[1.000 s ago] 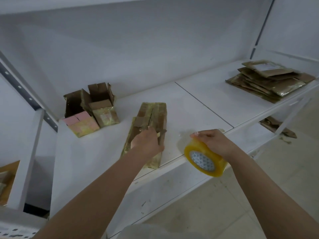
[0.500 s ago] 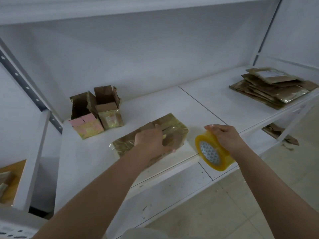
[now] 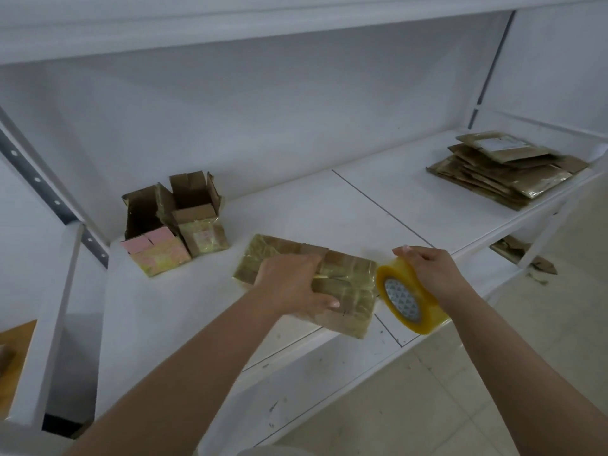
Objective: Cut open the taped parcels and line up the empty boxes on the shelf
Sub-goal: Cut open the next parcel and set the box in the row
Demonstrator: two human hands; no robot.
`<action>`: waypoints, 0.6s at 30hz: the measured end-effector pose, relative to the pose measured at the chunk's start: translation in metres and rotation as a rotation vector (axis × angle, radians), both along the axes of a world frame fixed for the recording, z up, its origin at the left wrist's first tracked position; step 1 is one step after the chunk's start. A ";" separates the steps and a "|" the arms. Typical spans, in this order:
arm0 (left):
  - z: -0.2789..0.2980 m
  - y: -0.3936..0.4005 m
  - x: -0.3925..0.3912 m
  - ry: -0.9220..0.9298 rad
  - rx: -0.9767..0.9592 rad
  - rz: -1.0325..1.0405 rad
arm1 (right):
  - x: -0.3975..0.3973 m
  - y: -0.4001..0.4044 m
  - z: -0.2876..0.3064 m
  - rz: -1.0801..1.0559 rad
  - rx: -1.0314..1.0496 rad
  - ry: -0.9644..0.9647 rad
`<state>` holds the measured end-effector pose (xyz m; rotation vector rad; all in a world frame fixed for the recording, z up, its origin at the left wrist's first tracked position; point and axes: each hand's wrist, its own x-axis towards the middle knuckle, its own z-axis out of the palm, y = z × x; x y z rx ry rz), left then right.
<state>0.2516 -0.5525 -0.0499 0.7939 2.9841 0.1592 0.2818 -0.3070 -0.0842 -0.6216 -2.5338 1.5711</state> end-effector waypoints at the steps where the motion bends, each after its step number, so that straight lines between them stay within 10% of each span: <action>1: 0.000 0.006 0.004 0.007 0.018 0.060 | 0.000 -0.001 0.001 -0.001 0.010 0.001; 10: -0.026 0.066 0.041 -0.001 -0.049 0.253 | 0.002 -0.007 0.002 -0.031 0.053 -0.001; 18: -0.010 -0.009 0.006 -0.235 -0.131 -0.047 | 0.004 -0.017 0.022 -0.055 0.088 0.093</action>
